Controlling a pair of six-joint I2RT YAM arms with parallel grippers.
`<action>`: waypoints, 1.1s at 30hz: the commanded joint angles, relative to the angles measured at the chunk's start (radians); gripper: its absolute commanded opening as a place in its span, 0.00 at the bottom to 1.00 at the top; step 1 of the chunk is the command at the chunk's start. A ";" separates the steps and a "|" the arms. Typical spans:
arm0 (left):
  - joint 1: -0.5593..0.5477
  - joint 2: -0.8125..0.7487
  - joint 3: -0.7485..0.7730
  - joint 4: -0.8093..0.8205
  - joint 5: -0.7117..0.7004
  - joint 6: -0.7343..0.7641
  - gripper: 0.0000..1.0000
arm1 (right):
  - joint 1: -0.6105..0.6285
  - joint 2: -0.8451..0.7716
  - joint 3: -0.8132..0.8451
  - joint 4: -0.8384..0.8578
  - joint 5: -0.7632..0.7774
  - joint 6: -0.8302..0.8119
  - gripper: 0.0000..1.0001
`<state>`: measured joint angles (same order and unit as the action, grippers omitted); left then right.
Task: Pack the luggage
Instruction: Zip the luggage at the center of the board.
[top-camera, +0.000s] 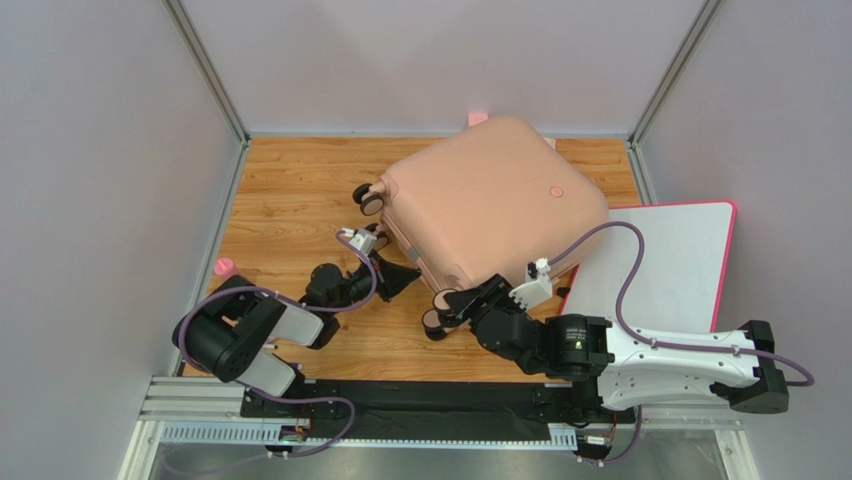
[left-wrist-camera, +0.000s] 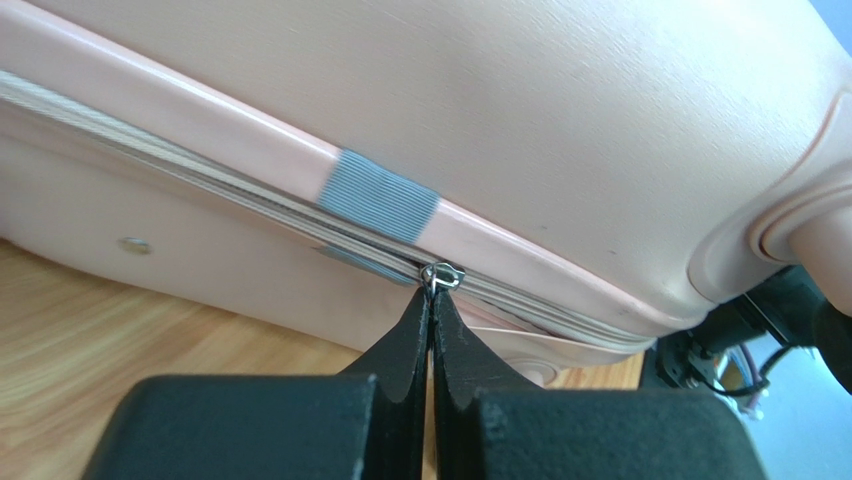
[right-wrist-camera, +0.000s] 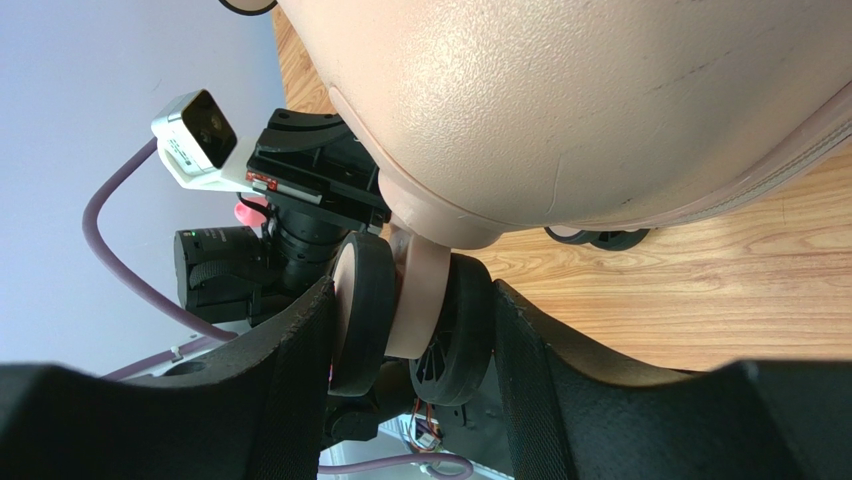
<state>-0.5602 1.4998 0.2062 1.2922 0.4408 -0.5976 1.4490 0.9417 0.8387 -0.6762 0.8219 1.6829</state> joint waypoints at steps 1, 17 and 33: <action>0.066 -0.012 0.009 0.239 -0.083 0.035 0.00 | 0.031 -0.020 0.028 -0.026 0.023 -0.042 0.00; 0.221 0.056 0.047 0.239 -0.067 -0.027 0.00 | 0.034 -0.020 0.036 -0.040 0.036 -0.043 0.00; 0.374 0.140 0.107 0.239 -0.070 -0.097 0.00 | 0.036 -0.027 0.045 -0.063 0.051 -0.045 0.00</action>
<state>-0.2481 1.6115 0.2924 1.3506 0.4679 -0.6952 1.4593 0.9409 0.8410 -0.6838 0.8291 1.6840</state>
